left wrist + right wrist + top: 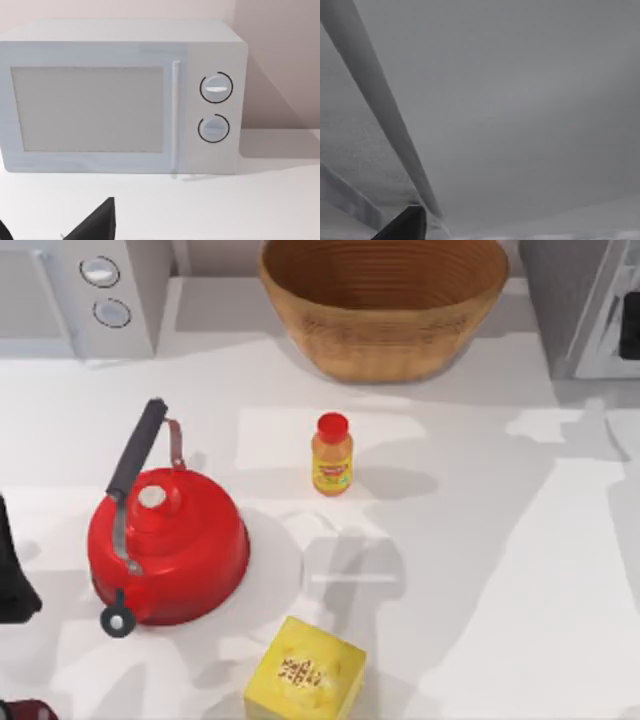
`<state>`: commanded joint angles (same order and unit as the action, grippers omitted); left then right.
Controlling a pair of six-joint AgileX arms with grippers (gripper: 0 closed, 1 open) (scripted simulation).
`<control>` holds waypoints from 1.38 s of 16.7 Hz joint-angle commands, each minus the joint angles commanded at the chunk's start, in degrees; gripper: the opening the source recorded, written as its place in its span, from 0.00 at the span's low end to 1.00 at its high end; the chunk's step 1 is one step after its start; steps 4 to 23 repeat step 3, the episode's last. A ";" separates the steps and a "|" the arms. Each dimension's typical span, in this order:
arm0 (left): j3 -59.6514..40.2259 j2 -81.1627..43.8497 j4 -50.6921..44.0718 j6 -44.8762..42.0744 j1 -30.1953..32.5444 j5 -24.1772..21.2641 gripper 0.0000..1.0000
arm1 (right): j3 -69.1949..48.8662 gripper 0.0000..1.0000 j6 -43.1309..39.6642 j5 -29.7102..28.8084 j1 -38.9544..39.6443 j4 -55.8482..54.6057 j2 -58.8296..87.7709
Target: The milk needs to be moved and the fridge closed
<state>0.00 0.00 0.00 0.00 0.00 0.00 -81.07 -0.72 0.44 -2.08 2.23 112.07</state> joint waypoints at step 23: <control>0.00 0.00 0.00 0.00 0.00 0.00 1.00 | -1.77 1.00 0.09 0.00 0.00 0.55 1.68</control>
